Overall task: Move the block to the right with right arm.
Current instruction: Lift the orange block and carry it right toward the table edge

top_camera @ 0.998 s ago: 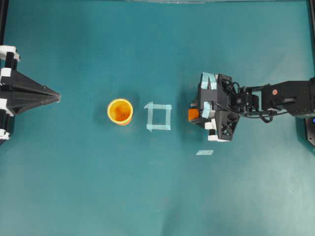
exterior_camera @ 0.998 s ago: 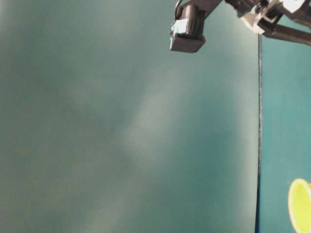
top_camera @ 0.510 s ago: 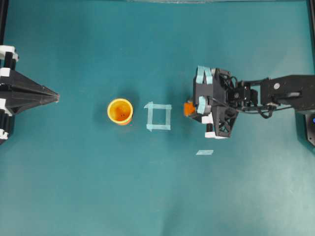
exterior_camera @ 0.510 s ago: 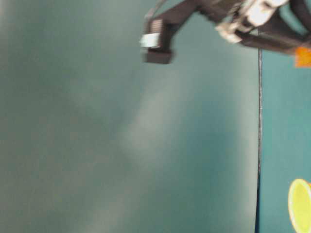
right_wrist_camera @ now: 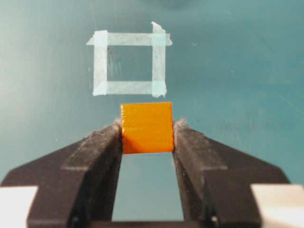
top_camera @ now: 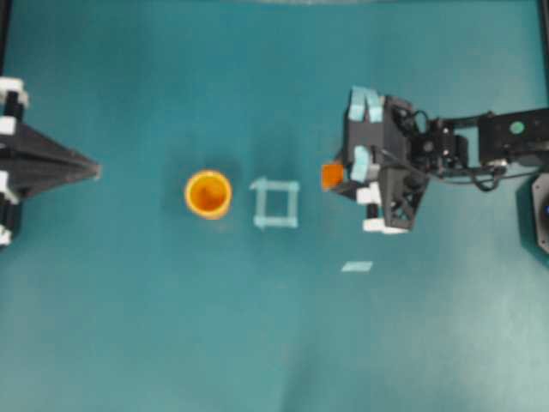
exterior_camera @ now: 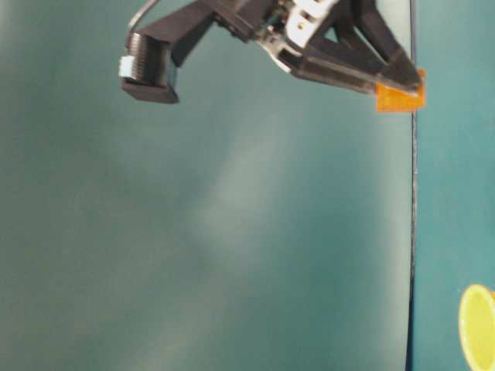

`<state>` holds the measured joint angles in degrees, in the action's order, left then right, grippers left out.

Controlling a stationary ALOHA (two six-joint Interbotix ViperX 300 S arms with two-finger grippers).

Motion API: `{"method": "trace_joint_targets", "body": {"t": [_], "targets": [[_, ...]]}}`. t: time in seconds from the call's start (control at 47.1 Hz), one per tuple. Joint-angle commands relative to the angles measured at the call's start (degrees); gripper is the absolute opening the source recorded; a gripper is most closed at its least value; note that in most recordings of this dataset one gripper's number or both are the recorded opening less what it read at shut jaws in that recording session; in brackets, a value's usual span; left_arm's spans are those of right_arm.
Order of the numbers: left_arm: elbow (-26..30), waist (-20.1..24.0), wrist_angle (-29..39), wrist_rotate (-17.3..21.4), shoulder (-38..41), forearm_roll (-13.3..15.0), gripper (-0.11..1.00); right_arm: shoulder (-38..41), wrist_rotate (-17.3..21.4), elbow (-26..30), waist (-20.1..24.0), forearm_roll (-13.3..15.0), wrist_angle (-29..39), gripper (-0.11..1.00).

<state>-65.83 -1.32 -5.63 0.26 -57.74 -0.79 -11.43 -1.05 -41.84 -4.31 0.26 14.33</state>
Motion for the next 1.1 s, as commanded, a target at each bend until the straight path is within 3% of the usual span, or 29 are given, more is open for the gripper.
{"method": "trace_joint_targets", "body": {"t": [0.0, 0.297, 0.68, 1.083], "targets": [[1.8, -0.1, -0.2, 0.1, 0.3, -0.2, 0.0, -3.2, 0.4, 1.8, 0.2, 0.0, 2.0, 0.41], [1.8, -0.1, 0.0, 0.1, 0.2, -0.2, 0.0, -13.4, 0.6, 0.4, 0.2, -0.1, 12.7, 0.41], [1.9, -0.1, 0.6, -0.1, -0.1, -0.2, 0.0, -33.6, 0.8, -4.9, 0.2, -0.5, 27.3, 0.41], [1.9, -0.1, 0.6, -0.1, -0.2, -0.2, 0.0, -44.5, 2.4, -7.6, 0.3, -1.9, 40.2, 0.41]]}}
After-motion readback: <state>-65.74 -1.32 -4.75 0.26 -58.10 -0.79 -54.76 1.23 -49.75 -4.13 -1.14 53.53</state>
